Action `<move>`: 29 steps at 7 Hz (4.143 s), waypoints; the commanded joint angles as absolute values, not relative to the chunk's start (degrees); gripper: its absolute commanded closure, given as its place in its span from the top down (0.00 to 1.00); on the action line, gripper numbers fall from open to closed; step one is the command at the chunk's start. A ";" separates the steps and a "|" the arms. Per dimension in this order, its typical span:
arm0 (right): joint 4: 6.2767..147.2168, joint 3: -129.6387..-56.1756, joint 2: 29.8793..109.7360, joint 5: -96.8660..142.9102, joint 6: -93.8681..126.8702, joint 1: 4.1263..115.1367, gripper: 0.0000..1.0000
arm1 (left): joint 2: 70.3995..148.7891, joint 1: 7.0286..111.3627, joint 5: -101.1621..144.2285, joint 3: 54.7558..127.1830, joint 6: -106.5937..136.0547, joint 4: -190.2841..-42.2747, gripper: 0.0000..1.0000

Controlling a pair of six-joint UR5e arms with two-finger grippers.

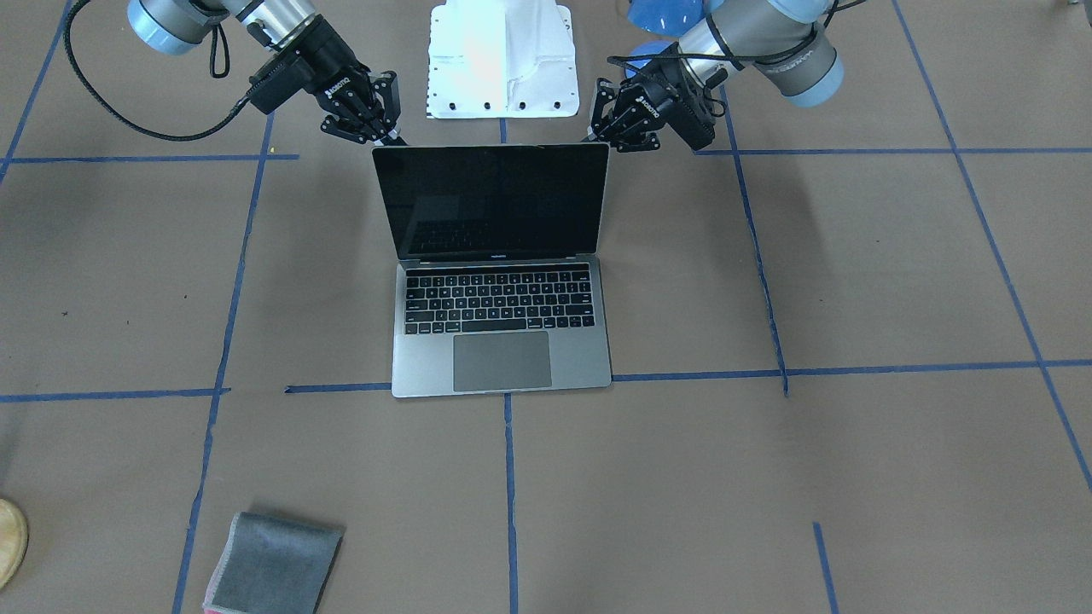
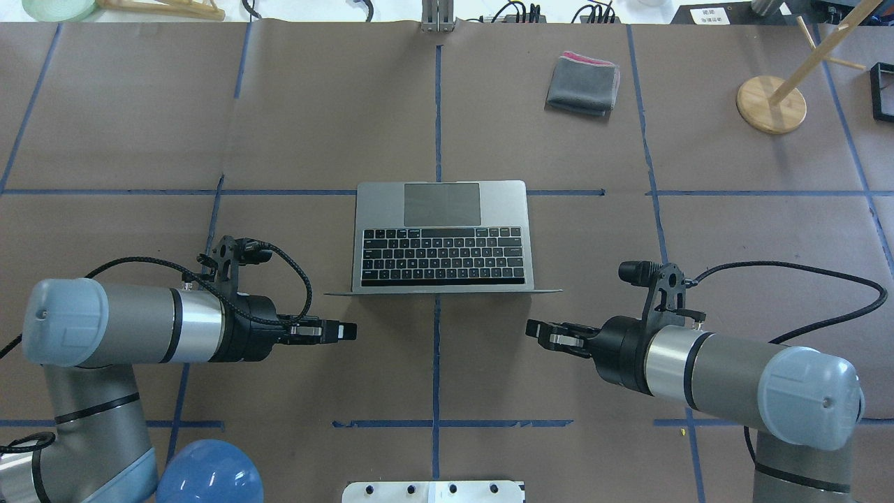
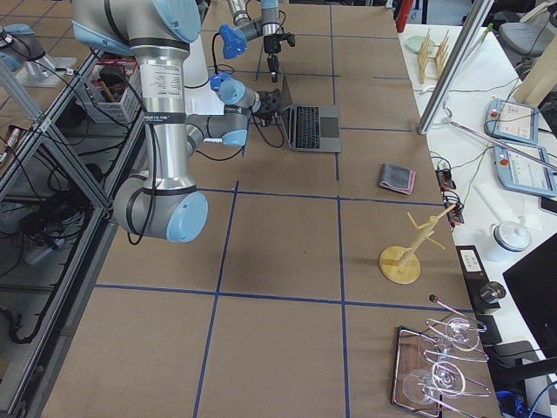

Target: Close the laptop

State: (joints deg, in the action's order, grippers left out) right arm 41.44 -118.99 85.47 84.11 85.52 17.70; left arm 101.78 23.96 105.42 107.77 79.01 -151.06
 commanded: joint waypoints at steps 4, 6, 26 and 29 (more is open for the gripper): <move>43.95 -118.48 84.11 84.64 85.61 21.70 0.03 | 103.97 29.25 103.62 106.70 78.93 -150.03 0.00; 47.61 -118.39 81.93 84.64 85.95 22.67 0.04 | 105.81 31.54 103.71 104.95 78.93 -149.85 0.00; 77.91 -96.65 64.49 120.12 62.57 51.29 1.00 | 117.18 50.77 123.13 96.27 52.77 -99.78 1.00; 90.06 -102.90 75.37 125.77 33.06 64.82 1.00 | 106.31 62.53 124.00 103.36 22.08 -86.13 0.99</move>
